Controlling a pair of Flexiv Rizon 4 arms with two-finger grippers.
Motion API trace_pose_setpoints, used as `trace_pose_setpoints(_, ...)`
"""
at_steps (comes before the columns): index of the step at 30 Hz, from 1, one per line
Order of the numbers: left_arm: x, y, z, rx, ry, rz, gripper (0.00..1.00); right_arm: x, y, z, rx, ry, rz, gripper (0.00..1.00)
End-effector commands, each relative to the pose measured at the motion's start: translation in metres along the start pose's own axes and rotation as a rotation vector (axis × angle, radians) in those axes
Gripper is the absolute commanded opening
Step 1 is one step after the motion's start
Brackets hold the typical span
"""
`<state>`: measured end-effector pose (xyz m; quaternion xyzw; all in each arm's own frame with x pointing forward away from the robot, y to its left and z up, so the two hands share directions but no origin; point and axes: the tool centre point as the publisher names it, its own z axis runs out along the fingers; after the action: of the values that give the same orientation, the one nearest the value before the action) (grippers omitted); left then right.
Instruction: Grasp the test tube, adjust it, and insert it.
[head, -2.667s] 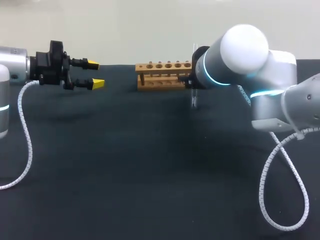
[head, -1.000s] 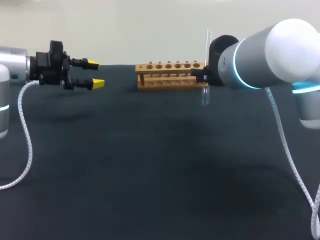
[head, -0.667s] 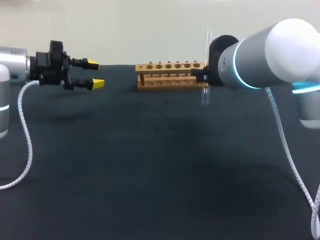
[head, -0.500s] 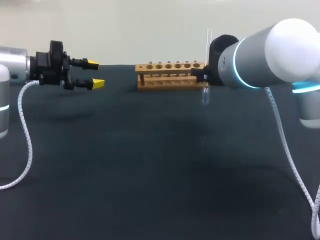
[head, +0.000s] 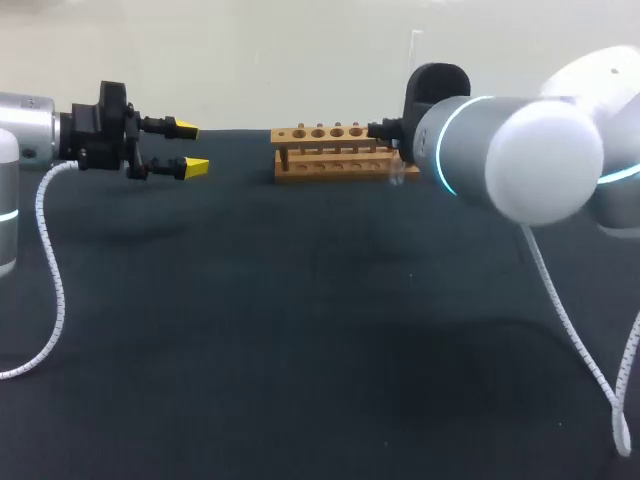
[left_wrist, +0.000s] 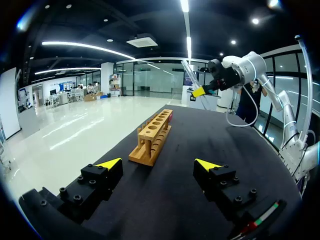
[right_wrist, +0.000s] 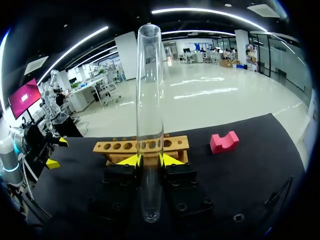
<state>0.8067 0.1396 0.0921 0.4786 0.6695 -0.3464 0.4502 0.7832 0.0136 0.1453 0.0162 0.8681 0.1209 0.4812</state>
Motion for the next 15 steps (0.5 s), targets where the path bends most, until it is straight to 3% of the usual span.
trace_pose_setpoints(1,0.001,-0.001,0.000,-0.002,-0.005,0.003,1.00,-0.002,0.002,0.008,-0.010,-0.117,0.002,0.00)
trace_pose_setpoints(15,0.001,-0.001,0.000,-0.002,-0.005,0.003,1.00,-0.029,0.010,0.026,0.076,-0.328,-0.006,0.00)
